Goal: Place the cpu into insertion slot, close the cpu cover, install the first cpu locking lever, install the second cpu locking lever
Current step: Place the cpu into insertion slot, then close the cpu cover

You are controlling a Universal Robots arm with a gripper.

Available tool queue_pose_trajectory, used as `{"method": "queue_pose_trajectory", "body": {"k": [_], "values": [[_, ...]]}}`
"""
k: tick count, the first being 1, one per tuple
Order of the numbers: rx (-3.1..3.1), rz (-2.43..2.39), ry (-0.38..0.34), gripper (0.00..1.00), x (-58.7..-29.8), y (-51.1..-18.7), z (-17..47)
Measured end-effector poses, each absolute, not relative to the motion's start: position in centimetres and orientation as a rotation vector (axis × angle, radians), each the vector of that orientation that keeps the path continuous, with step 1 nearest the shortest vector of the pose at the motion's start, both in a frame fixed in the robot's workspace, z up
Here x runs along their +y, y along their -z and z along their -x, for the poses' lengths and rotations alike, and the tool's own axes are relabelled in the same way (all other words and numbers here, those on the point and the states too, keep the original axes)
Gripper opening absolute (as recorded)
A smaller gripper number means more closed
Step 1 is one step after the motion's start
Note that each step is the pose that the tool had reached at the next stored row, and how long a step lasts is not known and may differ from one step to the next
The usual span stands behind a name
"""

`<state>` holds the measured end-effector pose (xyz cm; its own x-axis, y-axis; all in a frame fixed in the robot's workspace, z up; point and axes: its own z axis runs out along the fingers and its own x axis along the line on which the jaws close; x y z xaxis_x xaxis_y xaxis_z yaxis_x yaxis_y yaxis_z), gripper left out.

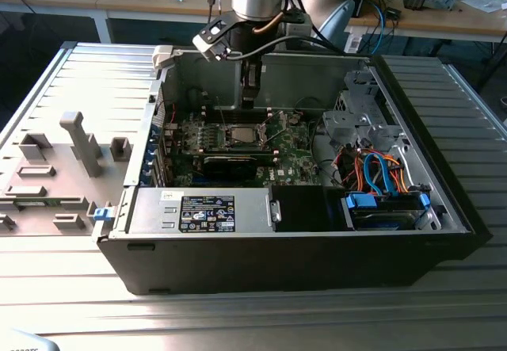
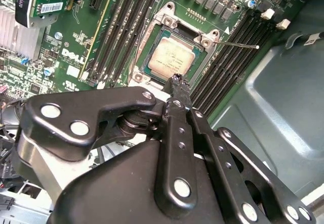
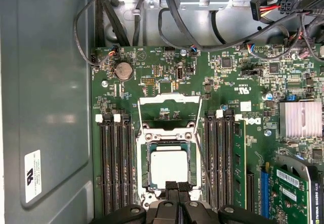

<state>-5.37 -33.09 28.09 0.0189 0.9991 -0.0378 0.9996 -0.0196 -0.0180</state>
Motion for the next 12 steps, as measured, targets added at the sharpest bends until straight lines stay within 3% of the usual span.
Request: {"method": "queue_pose_trajectory", "body": {"k": [12], "values": [[2.206,-2.216,0.062,0.11,-33.09,-28.12,5.36]]}}
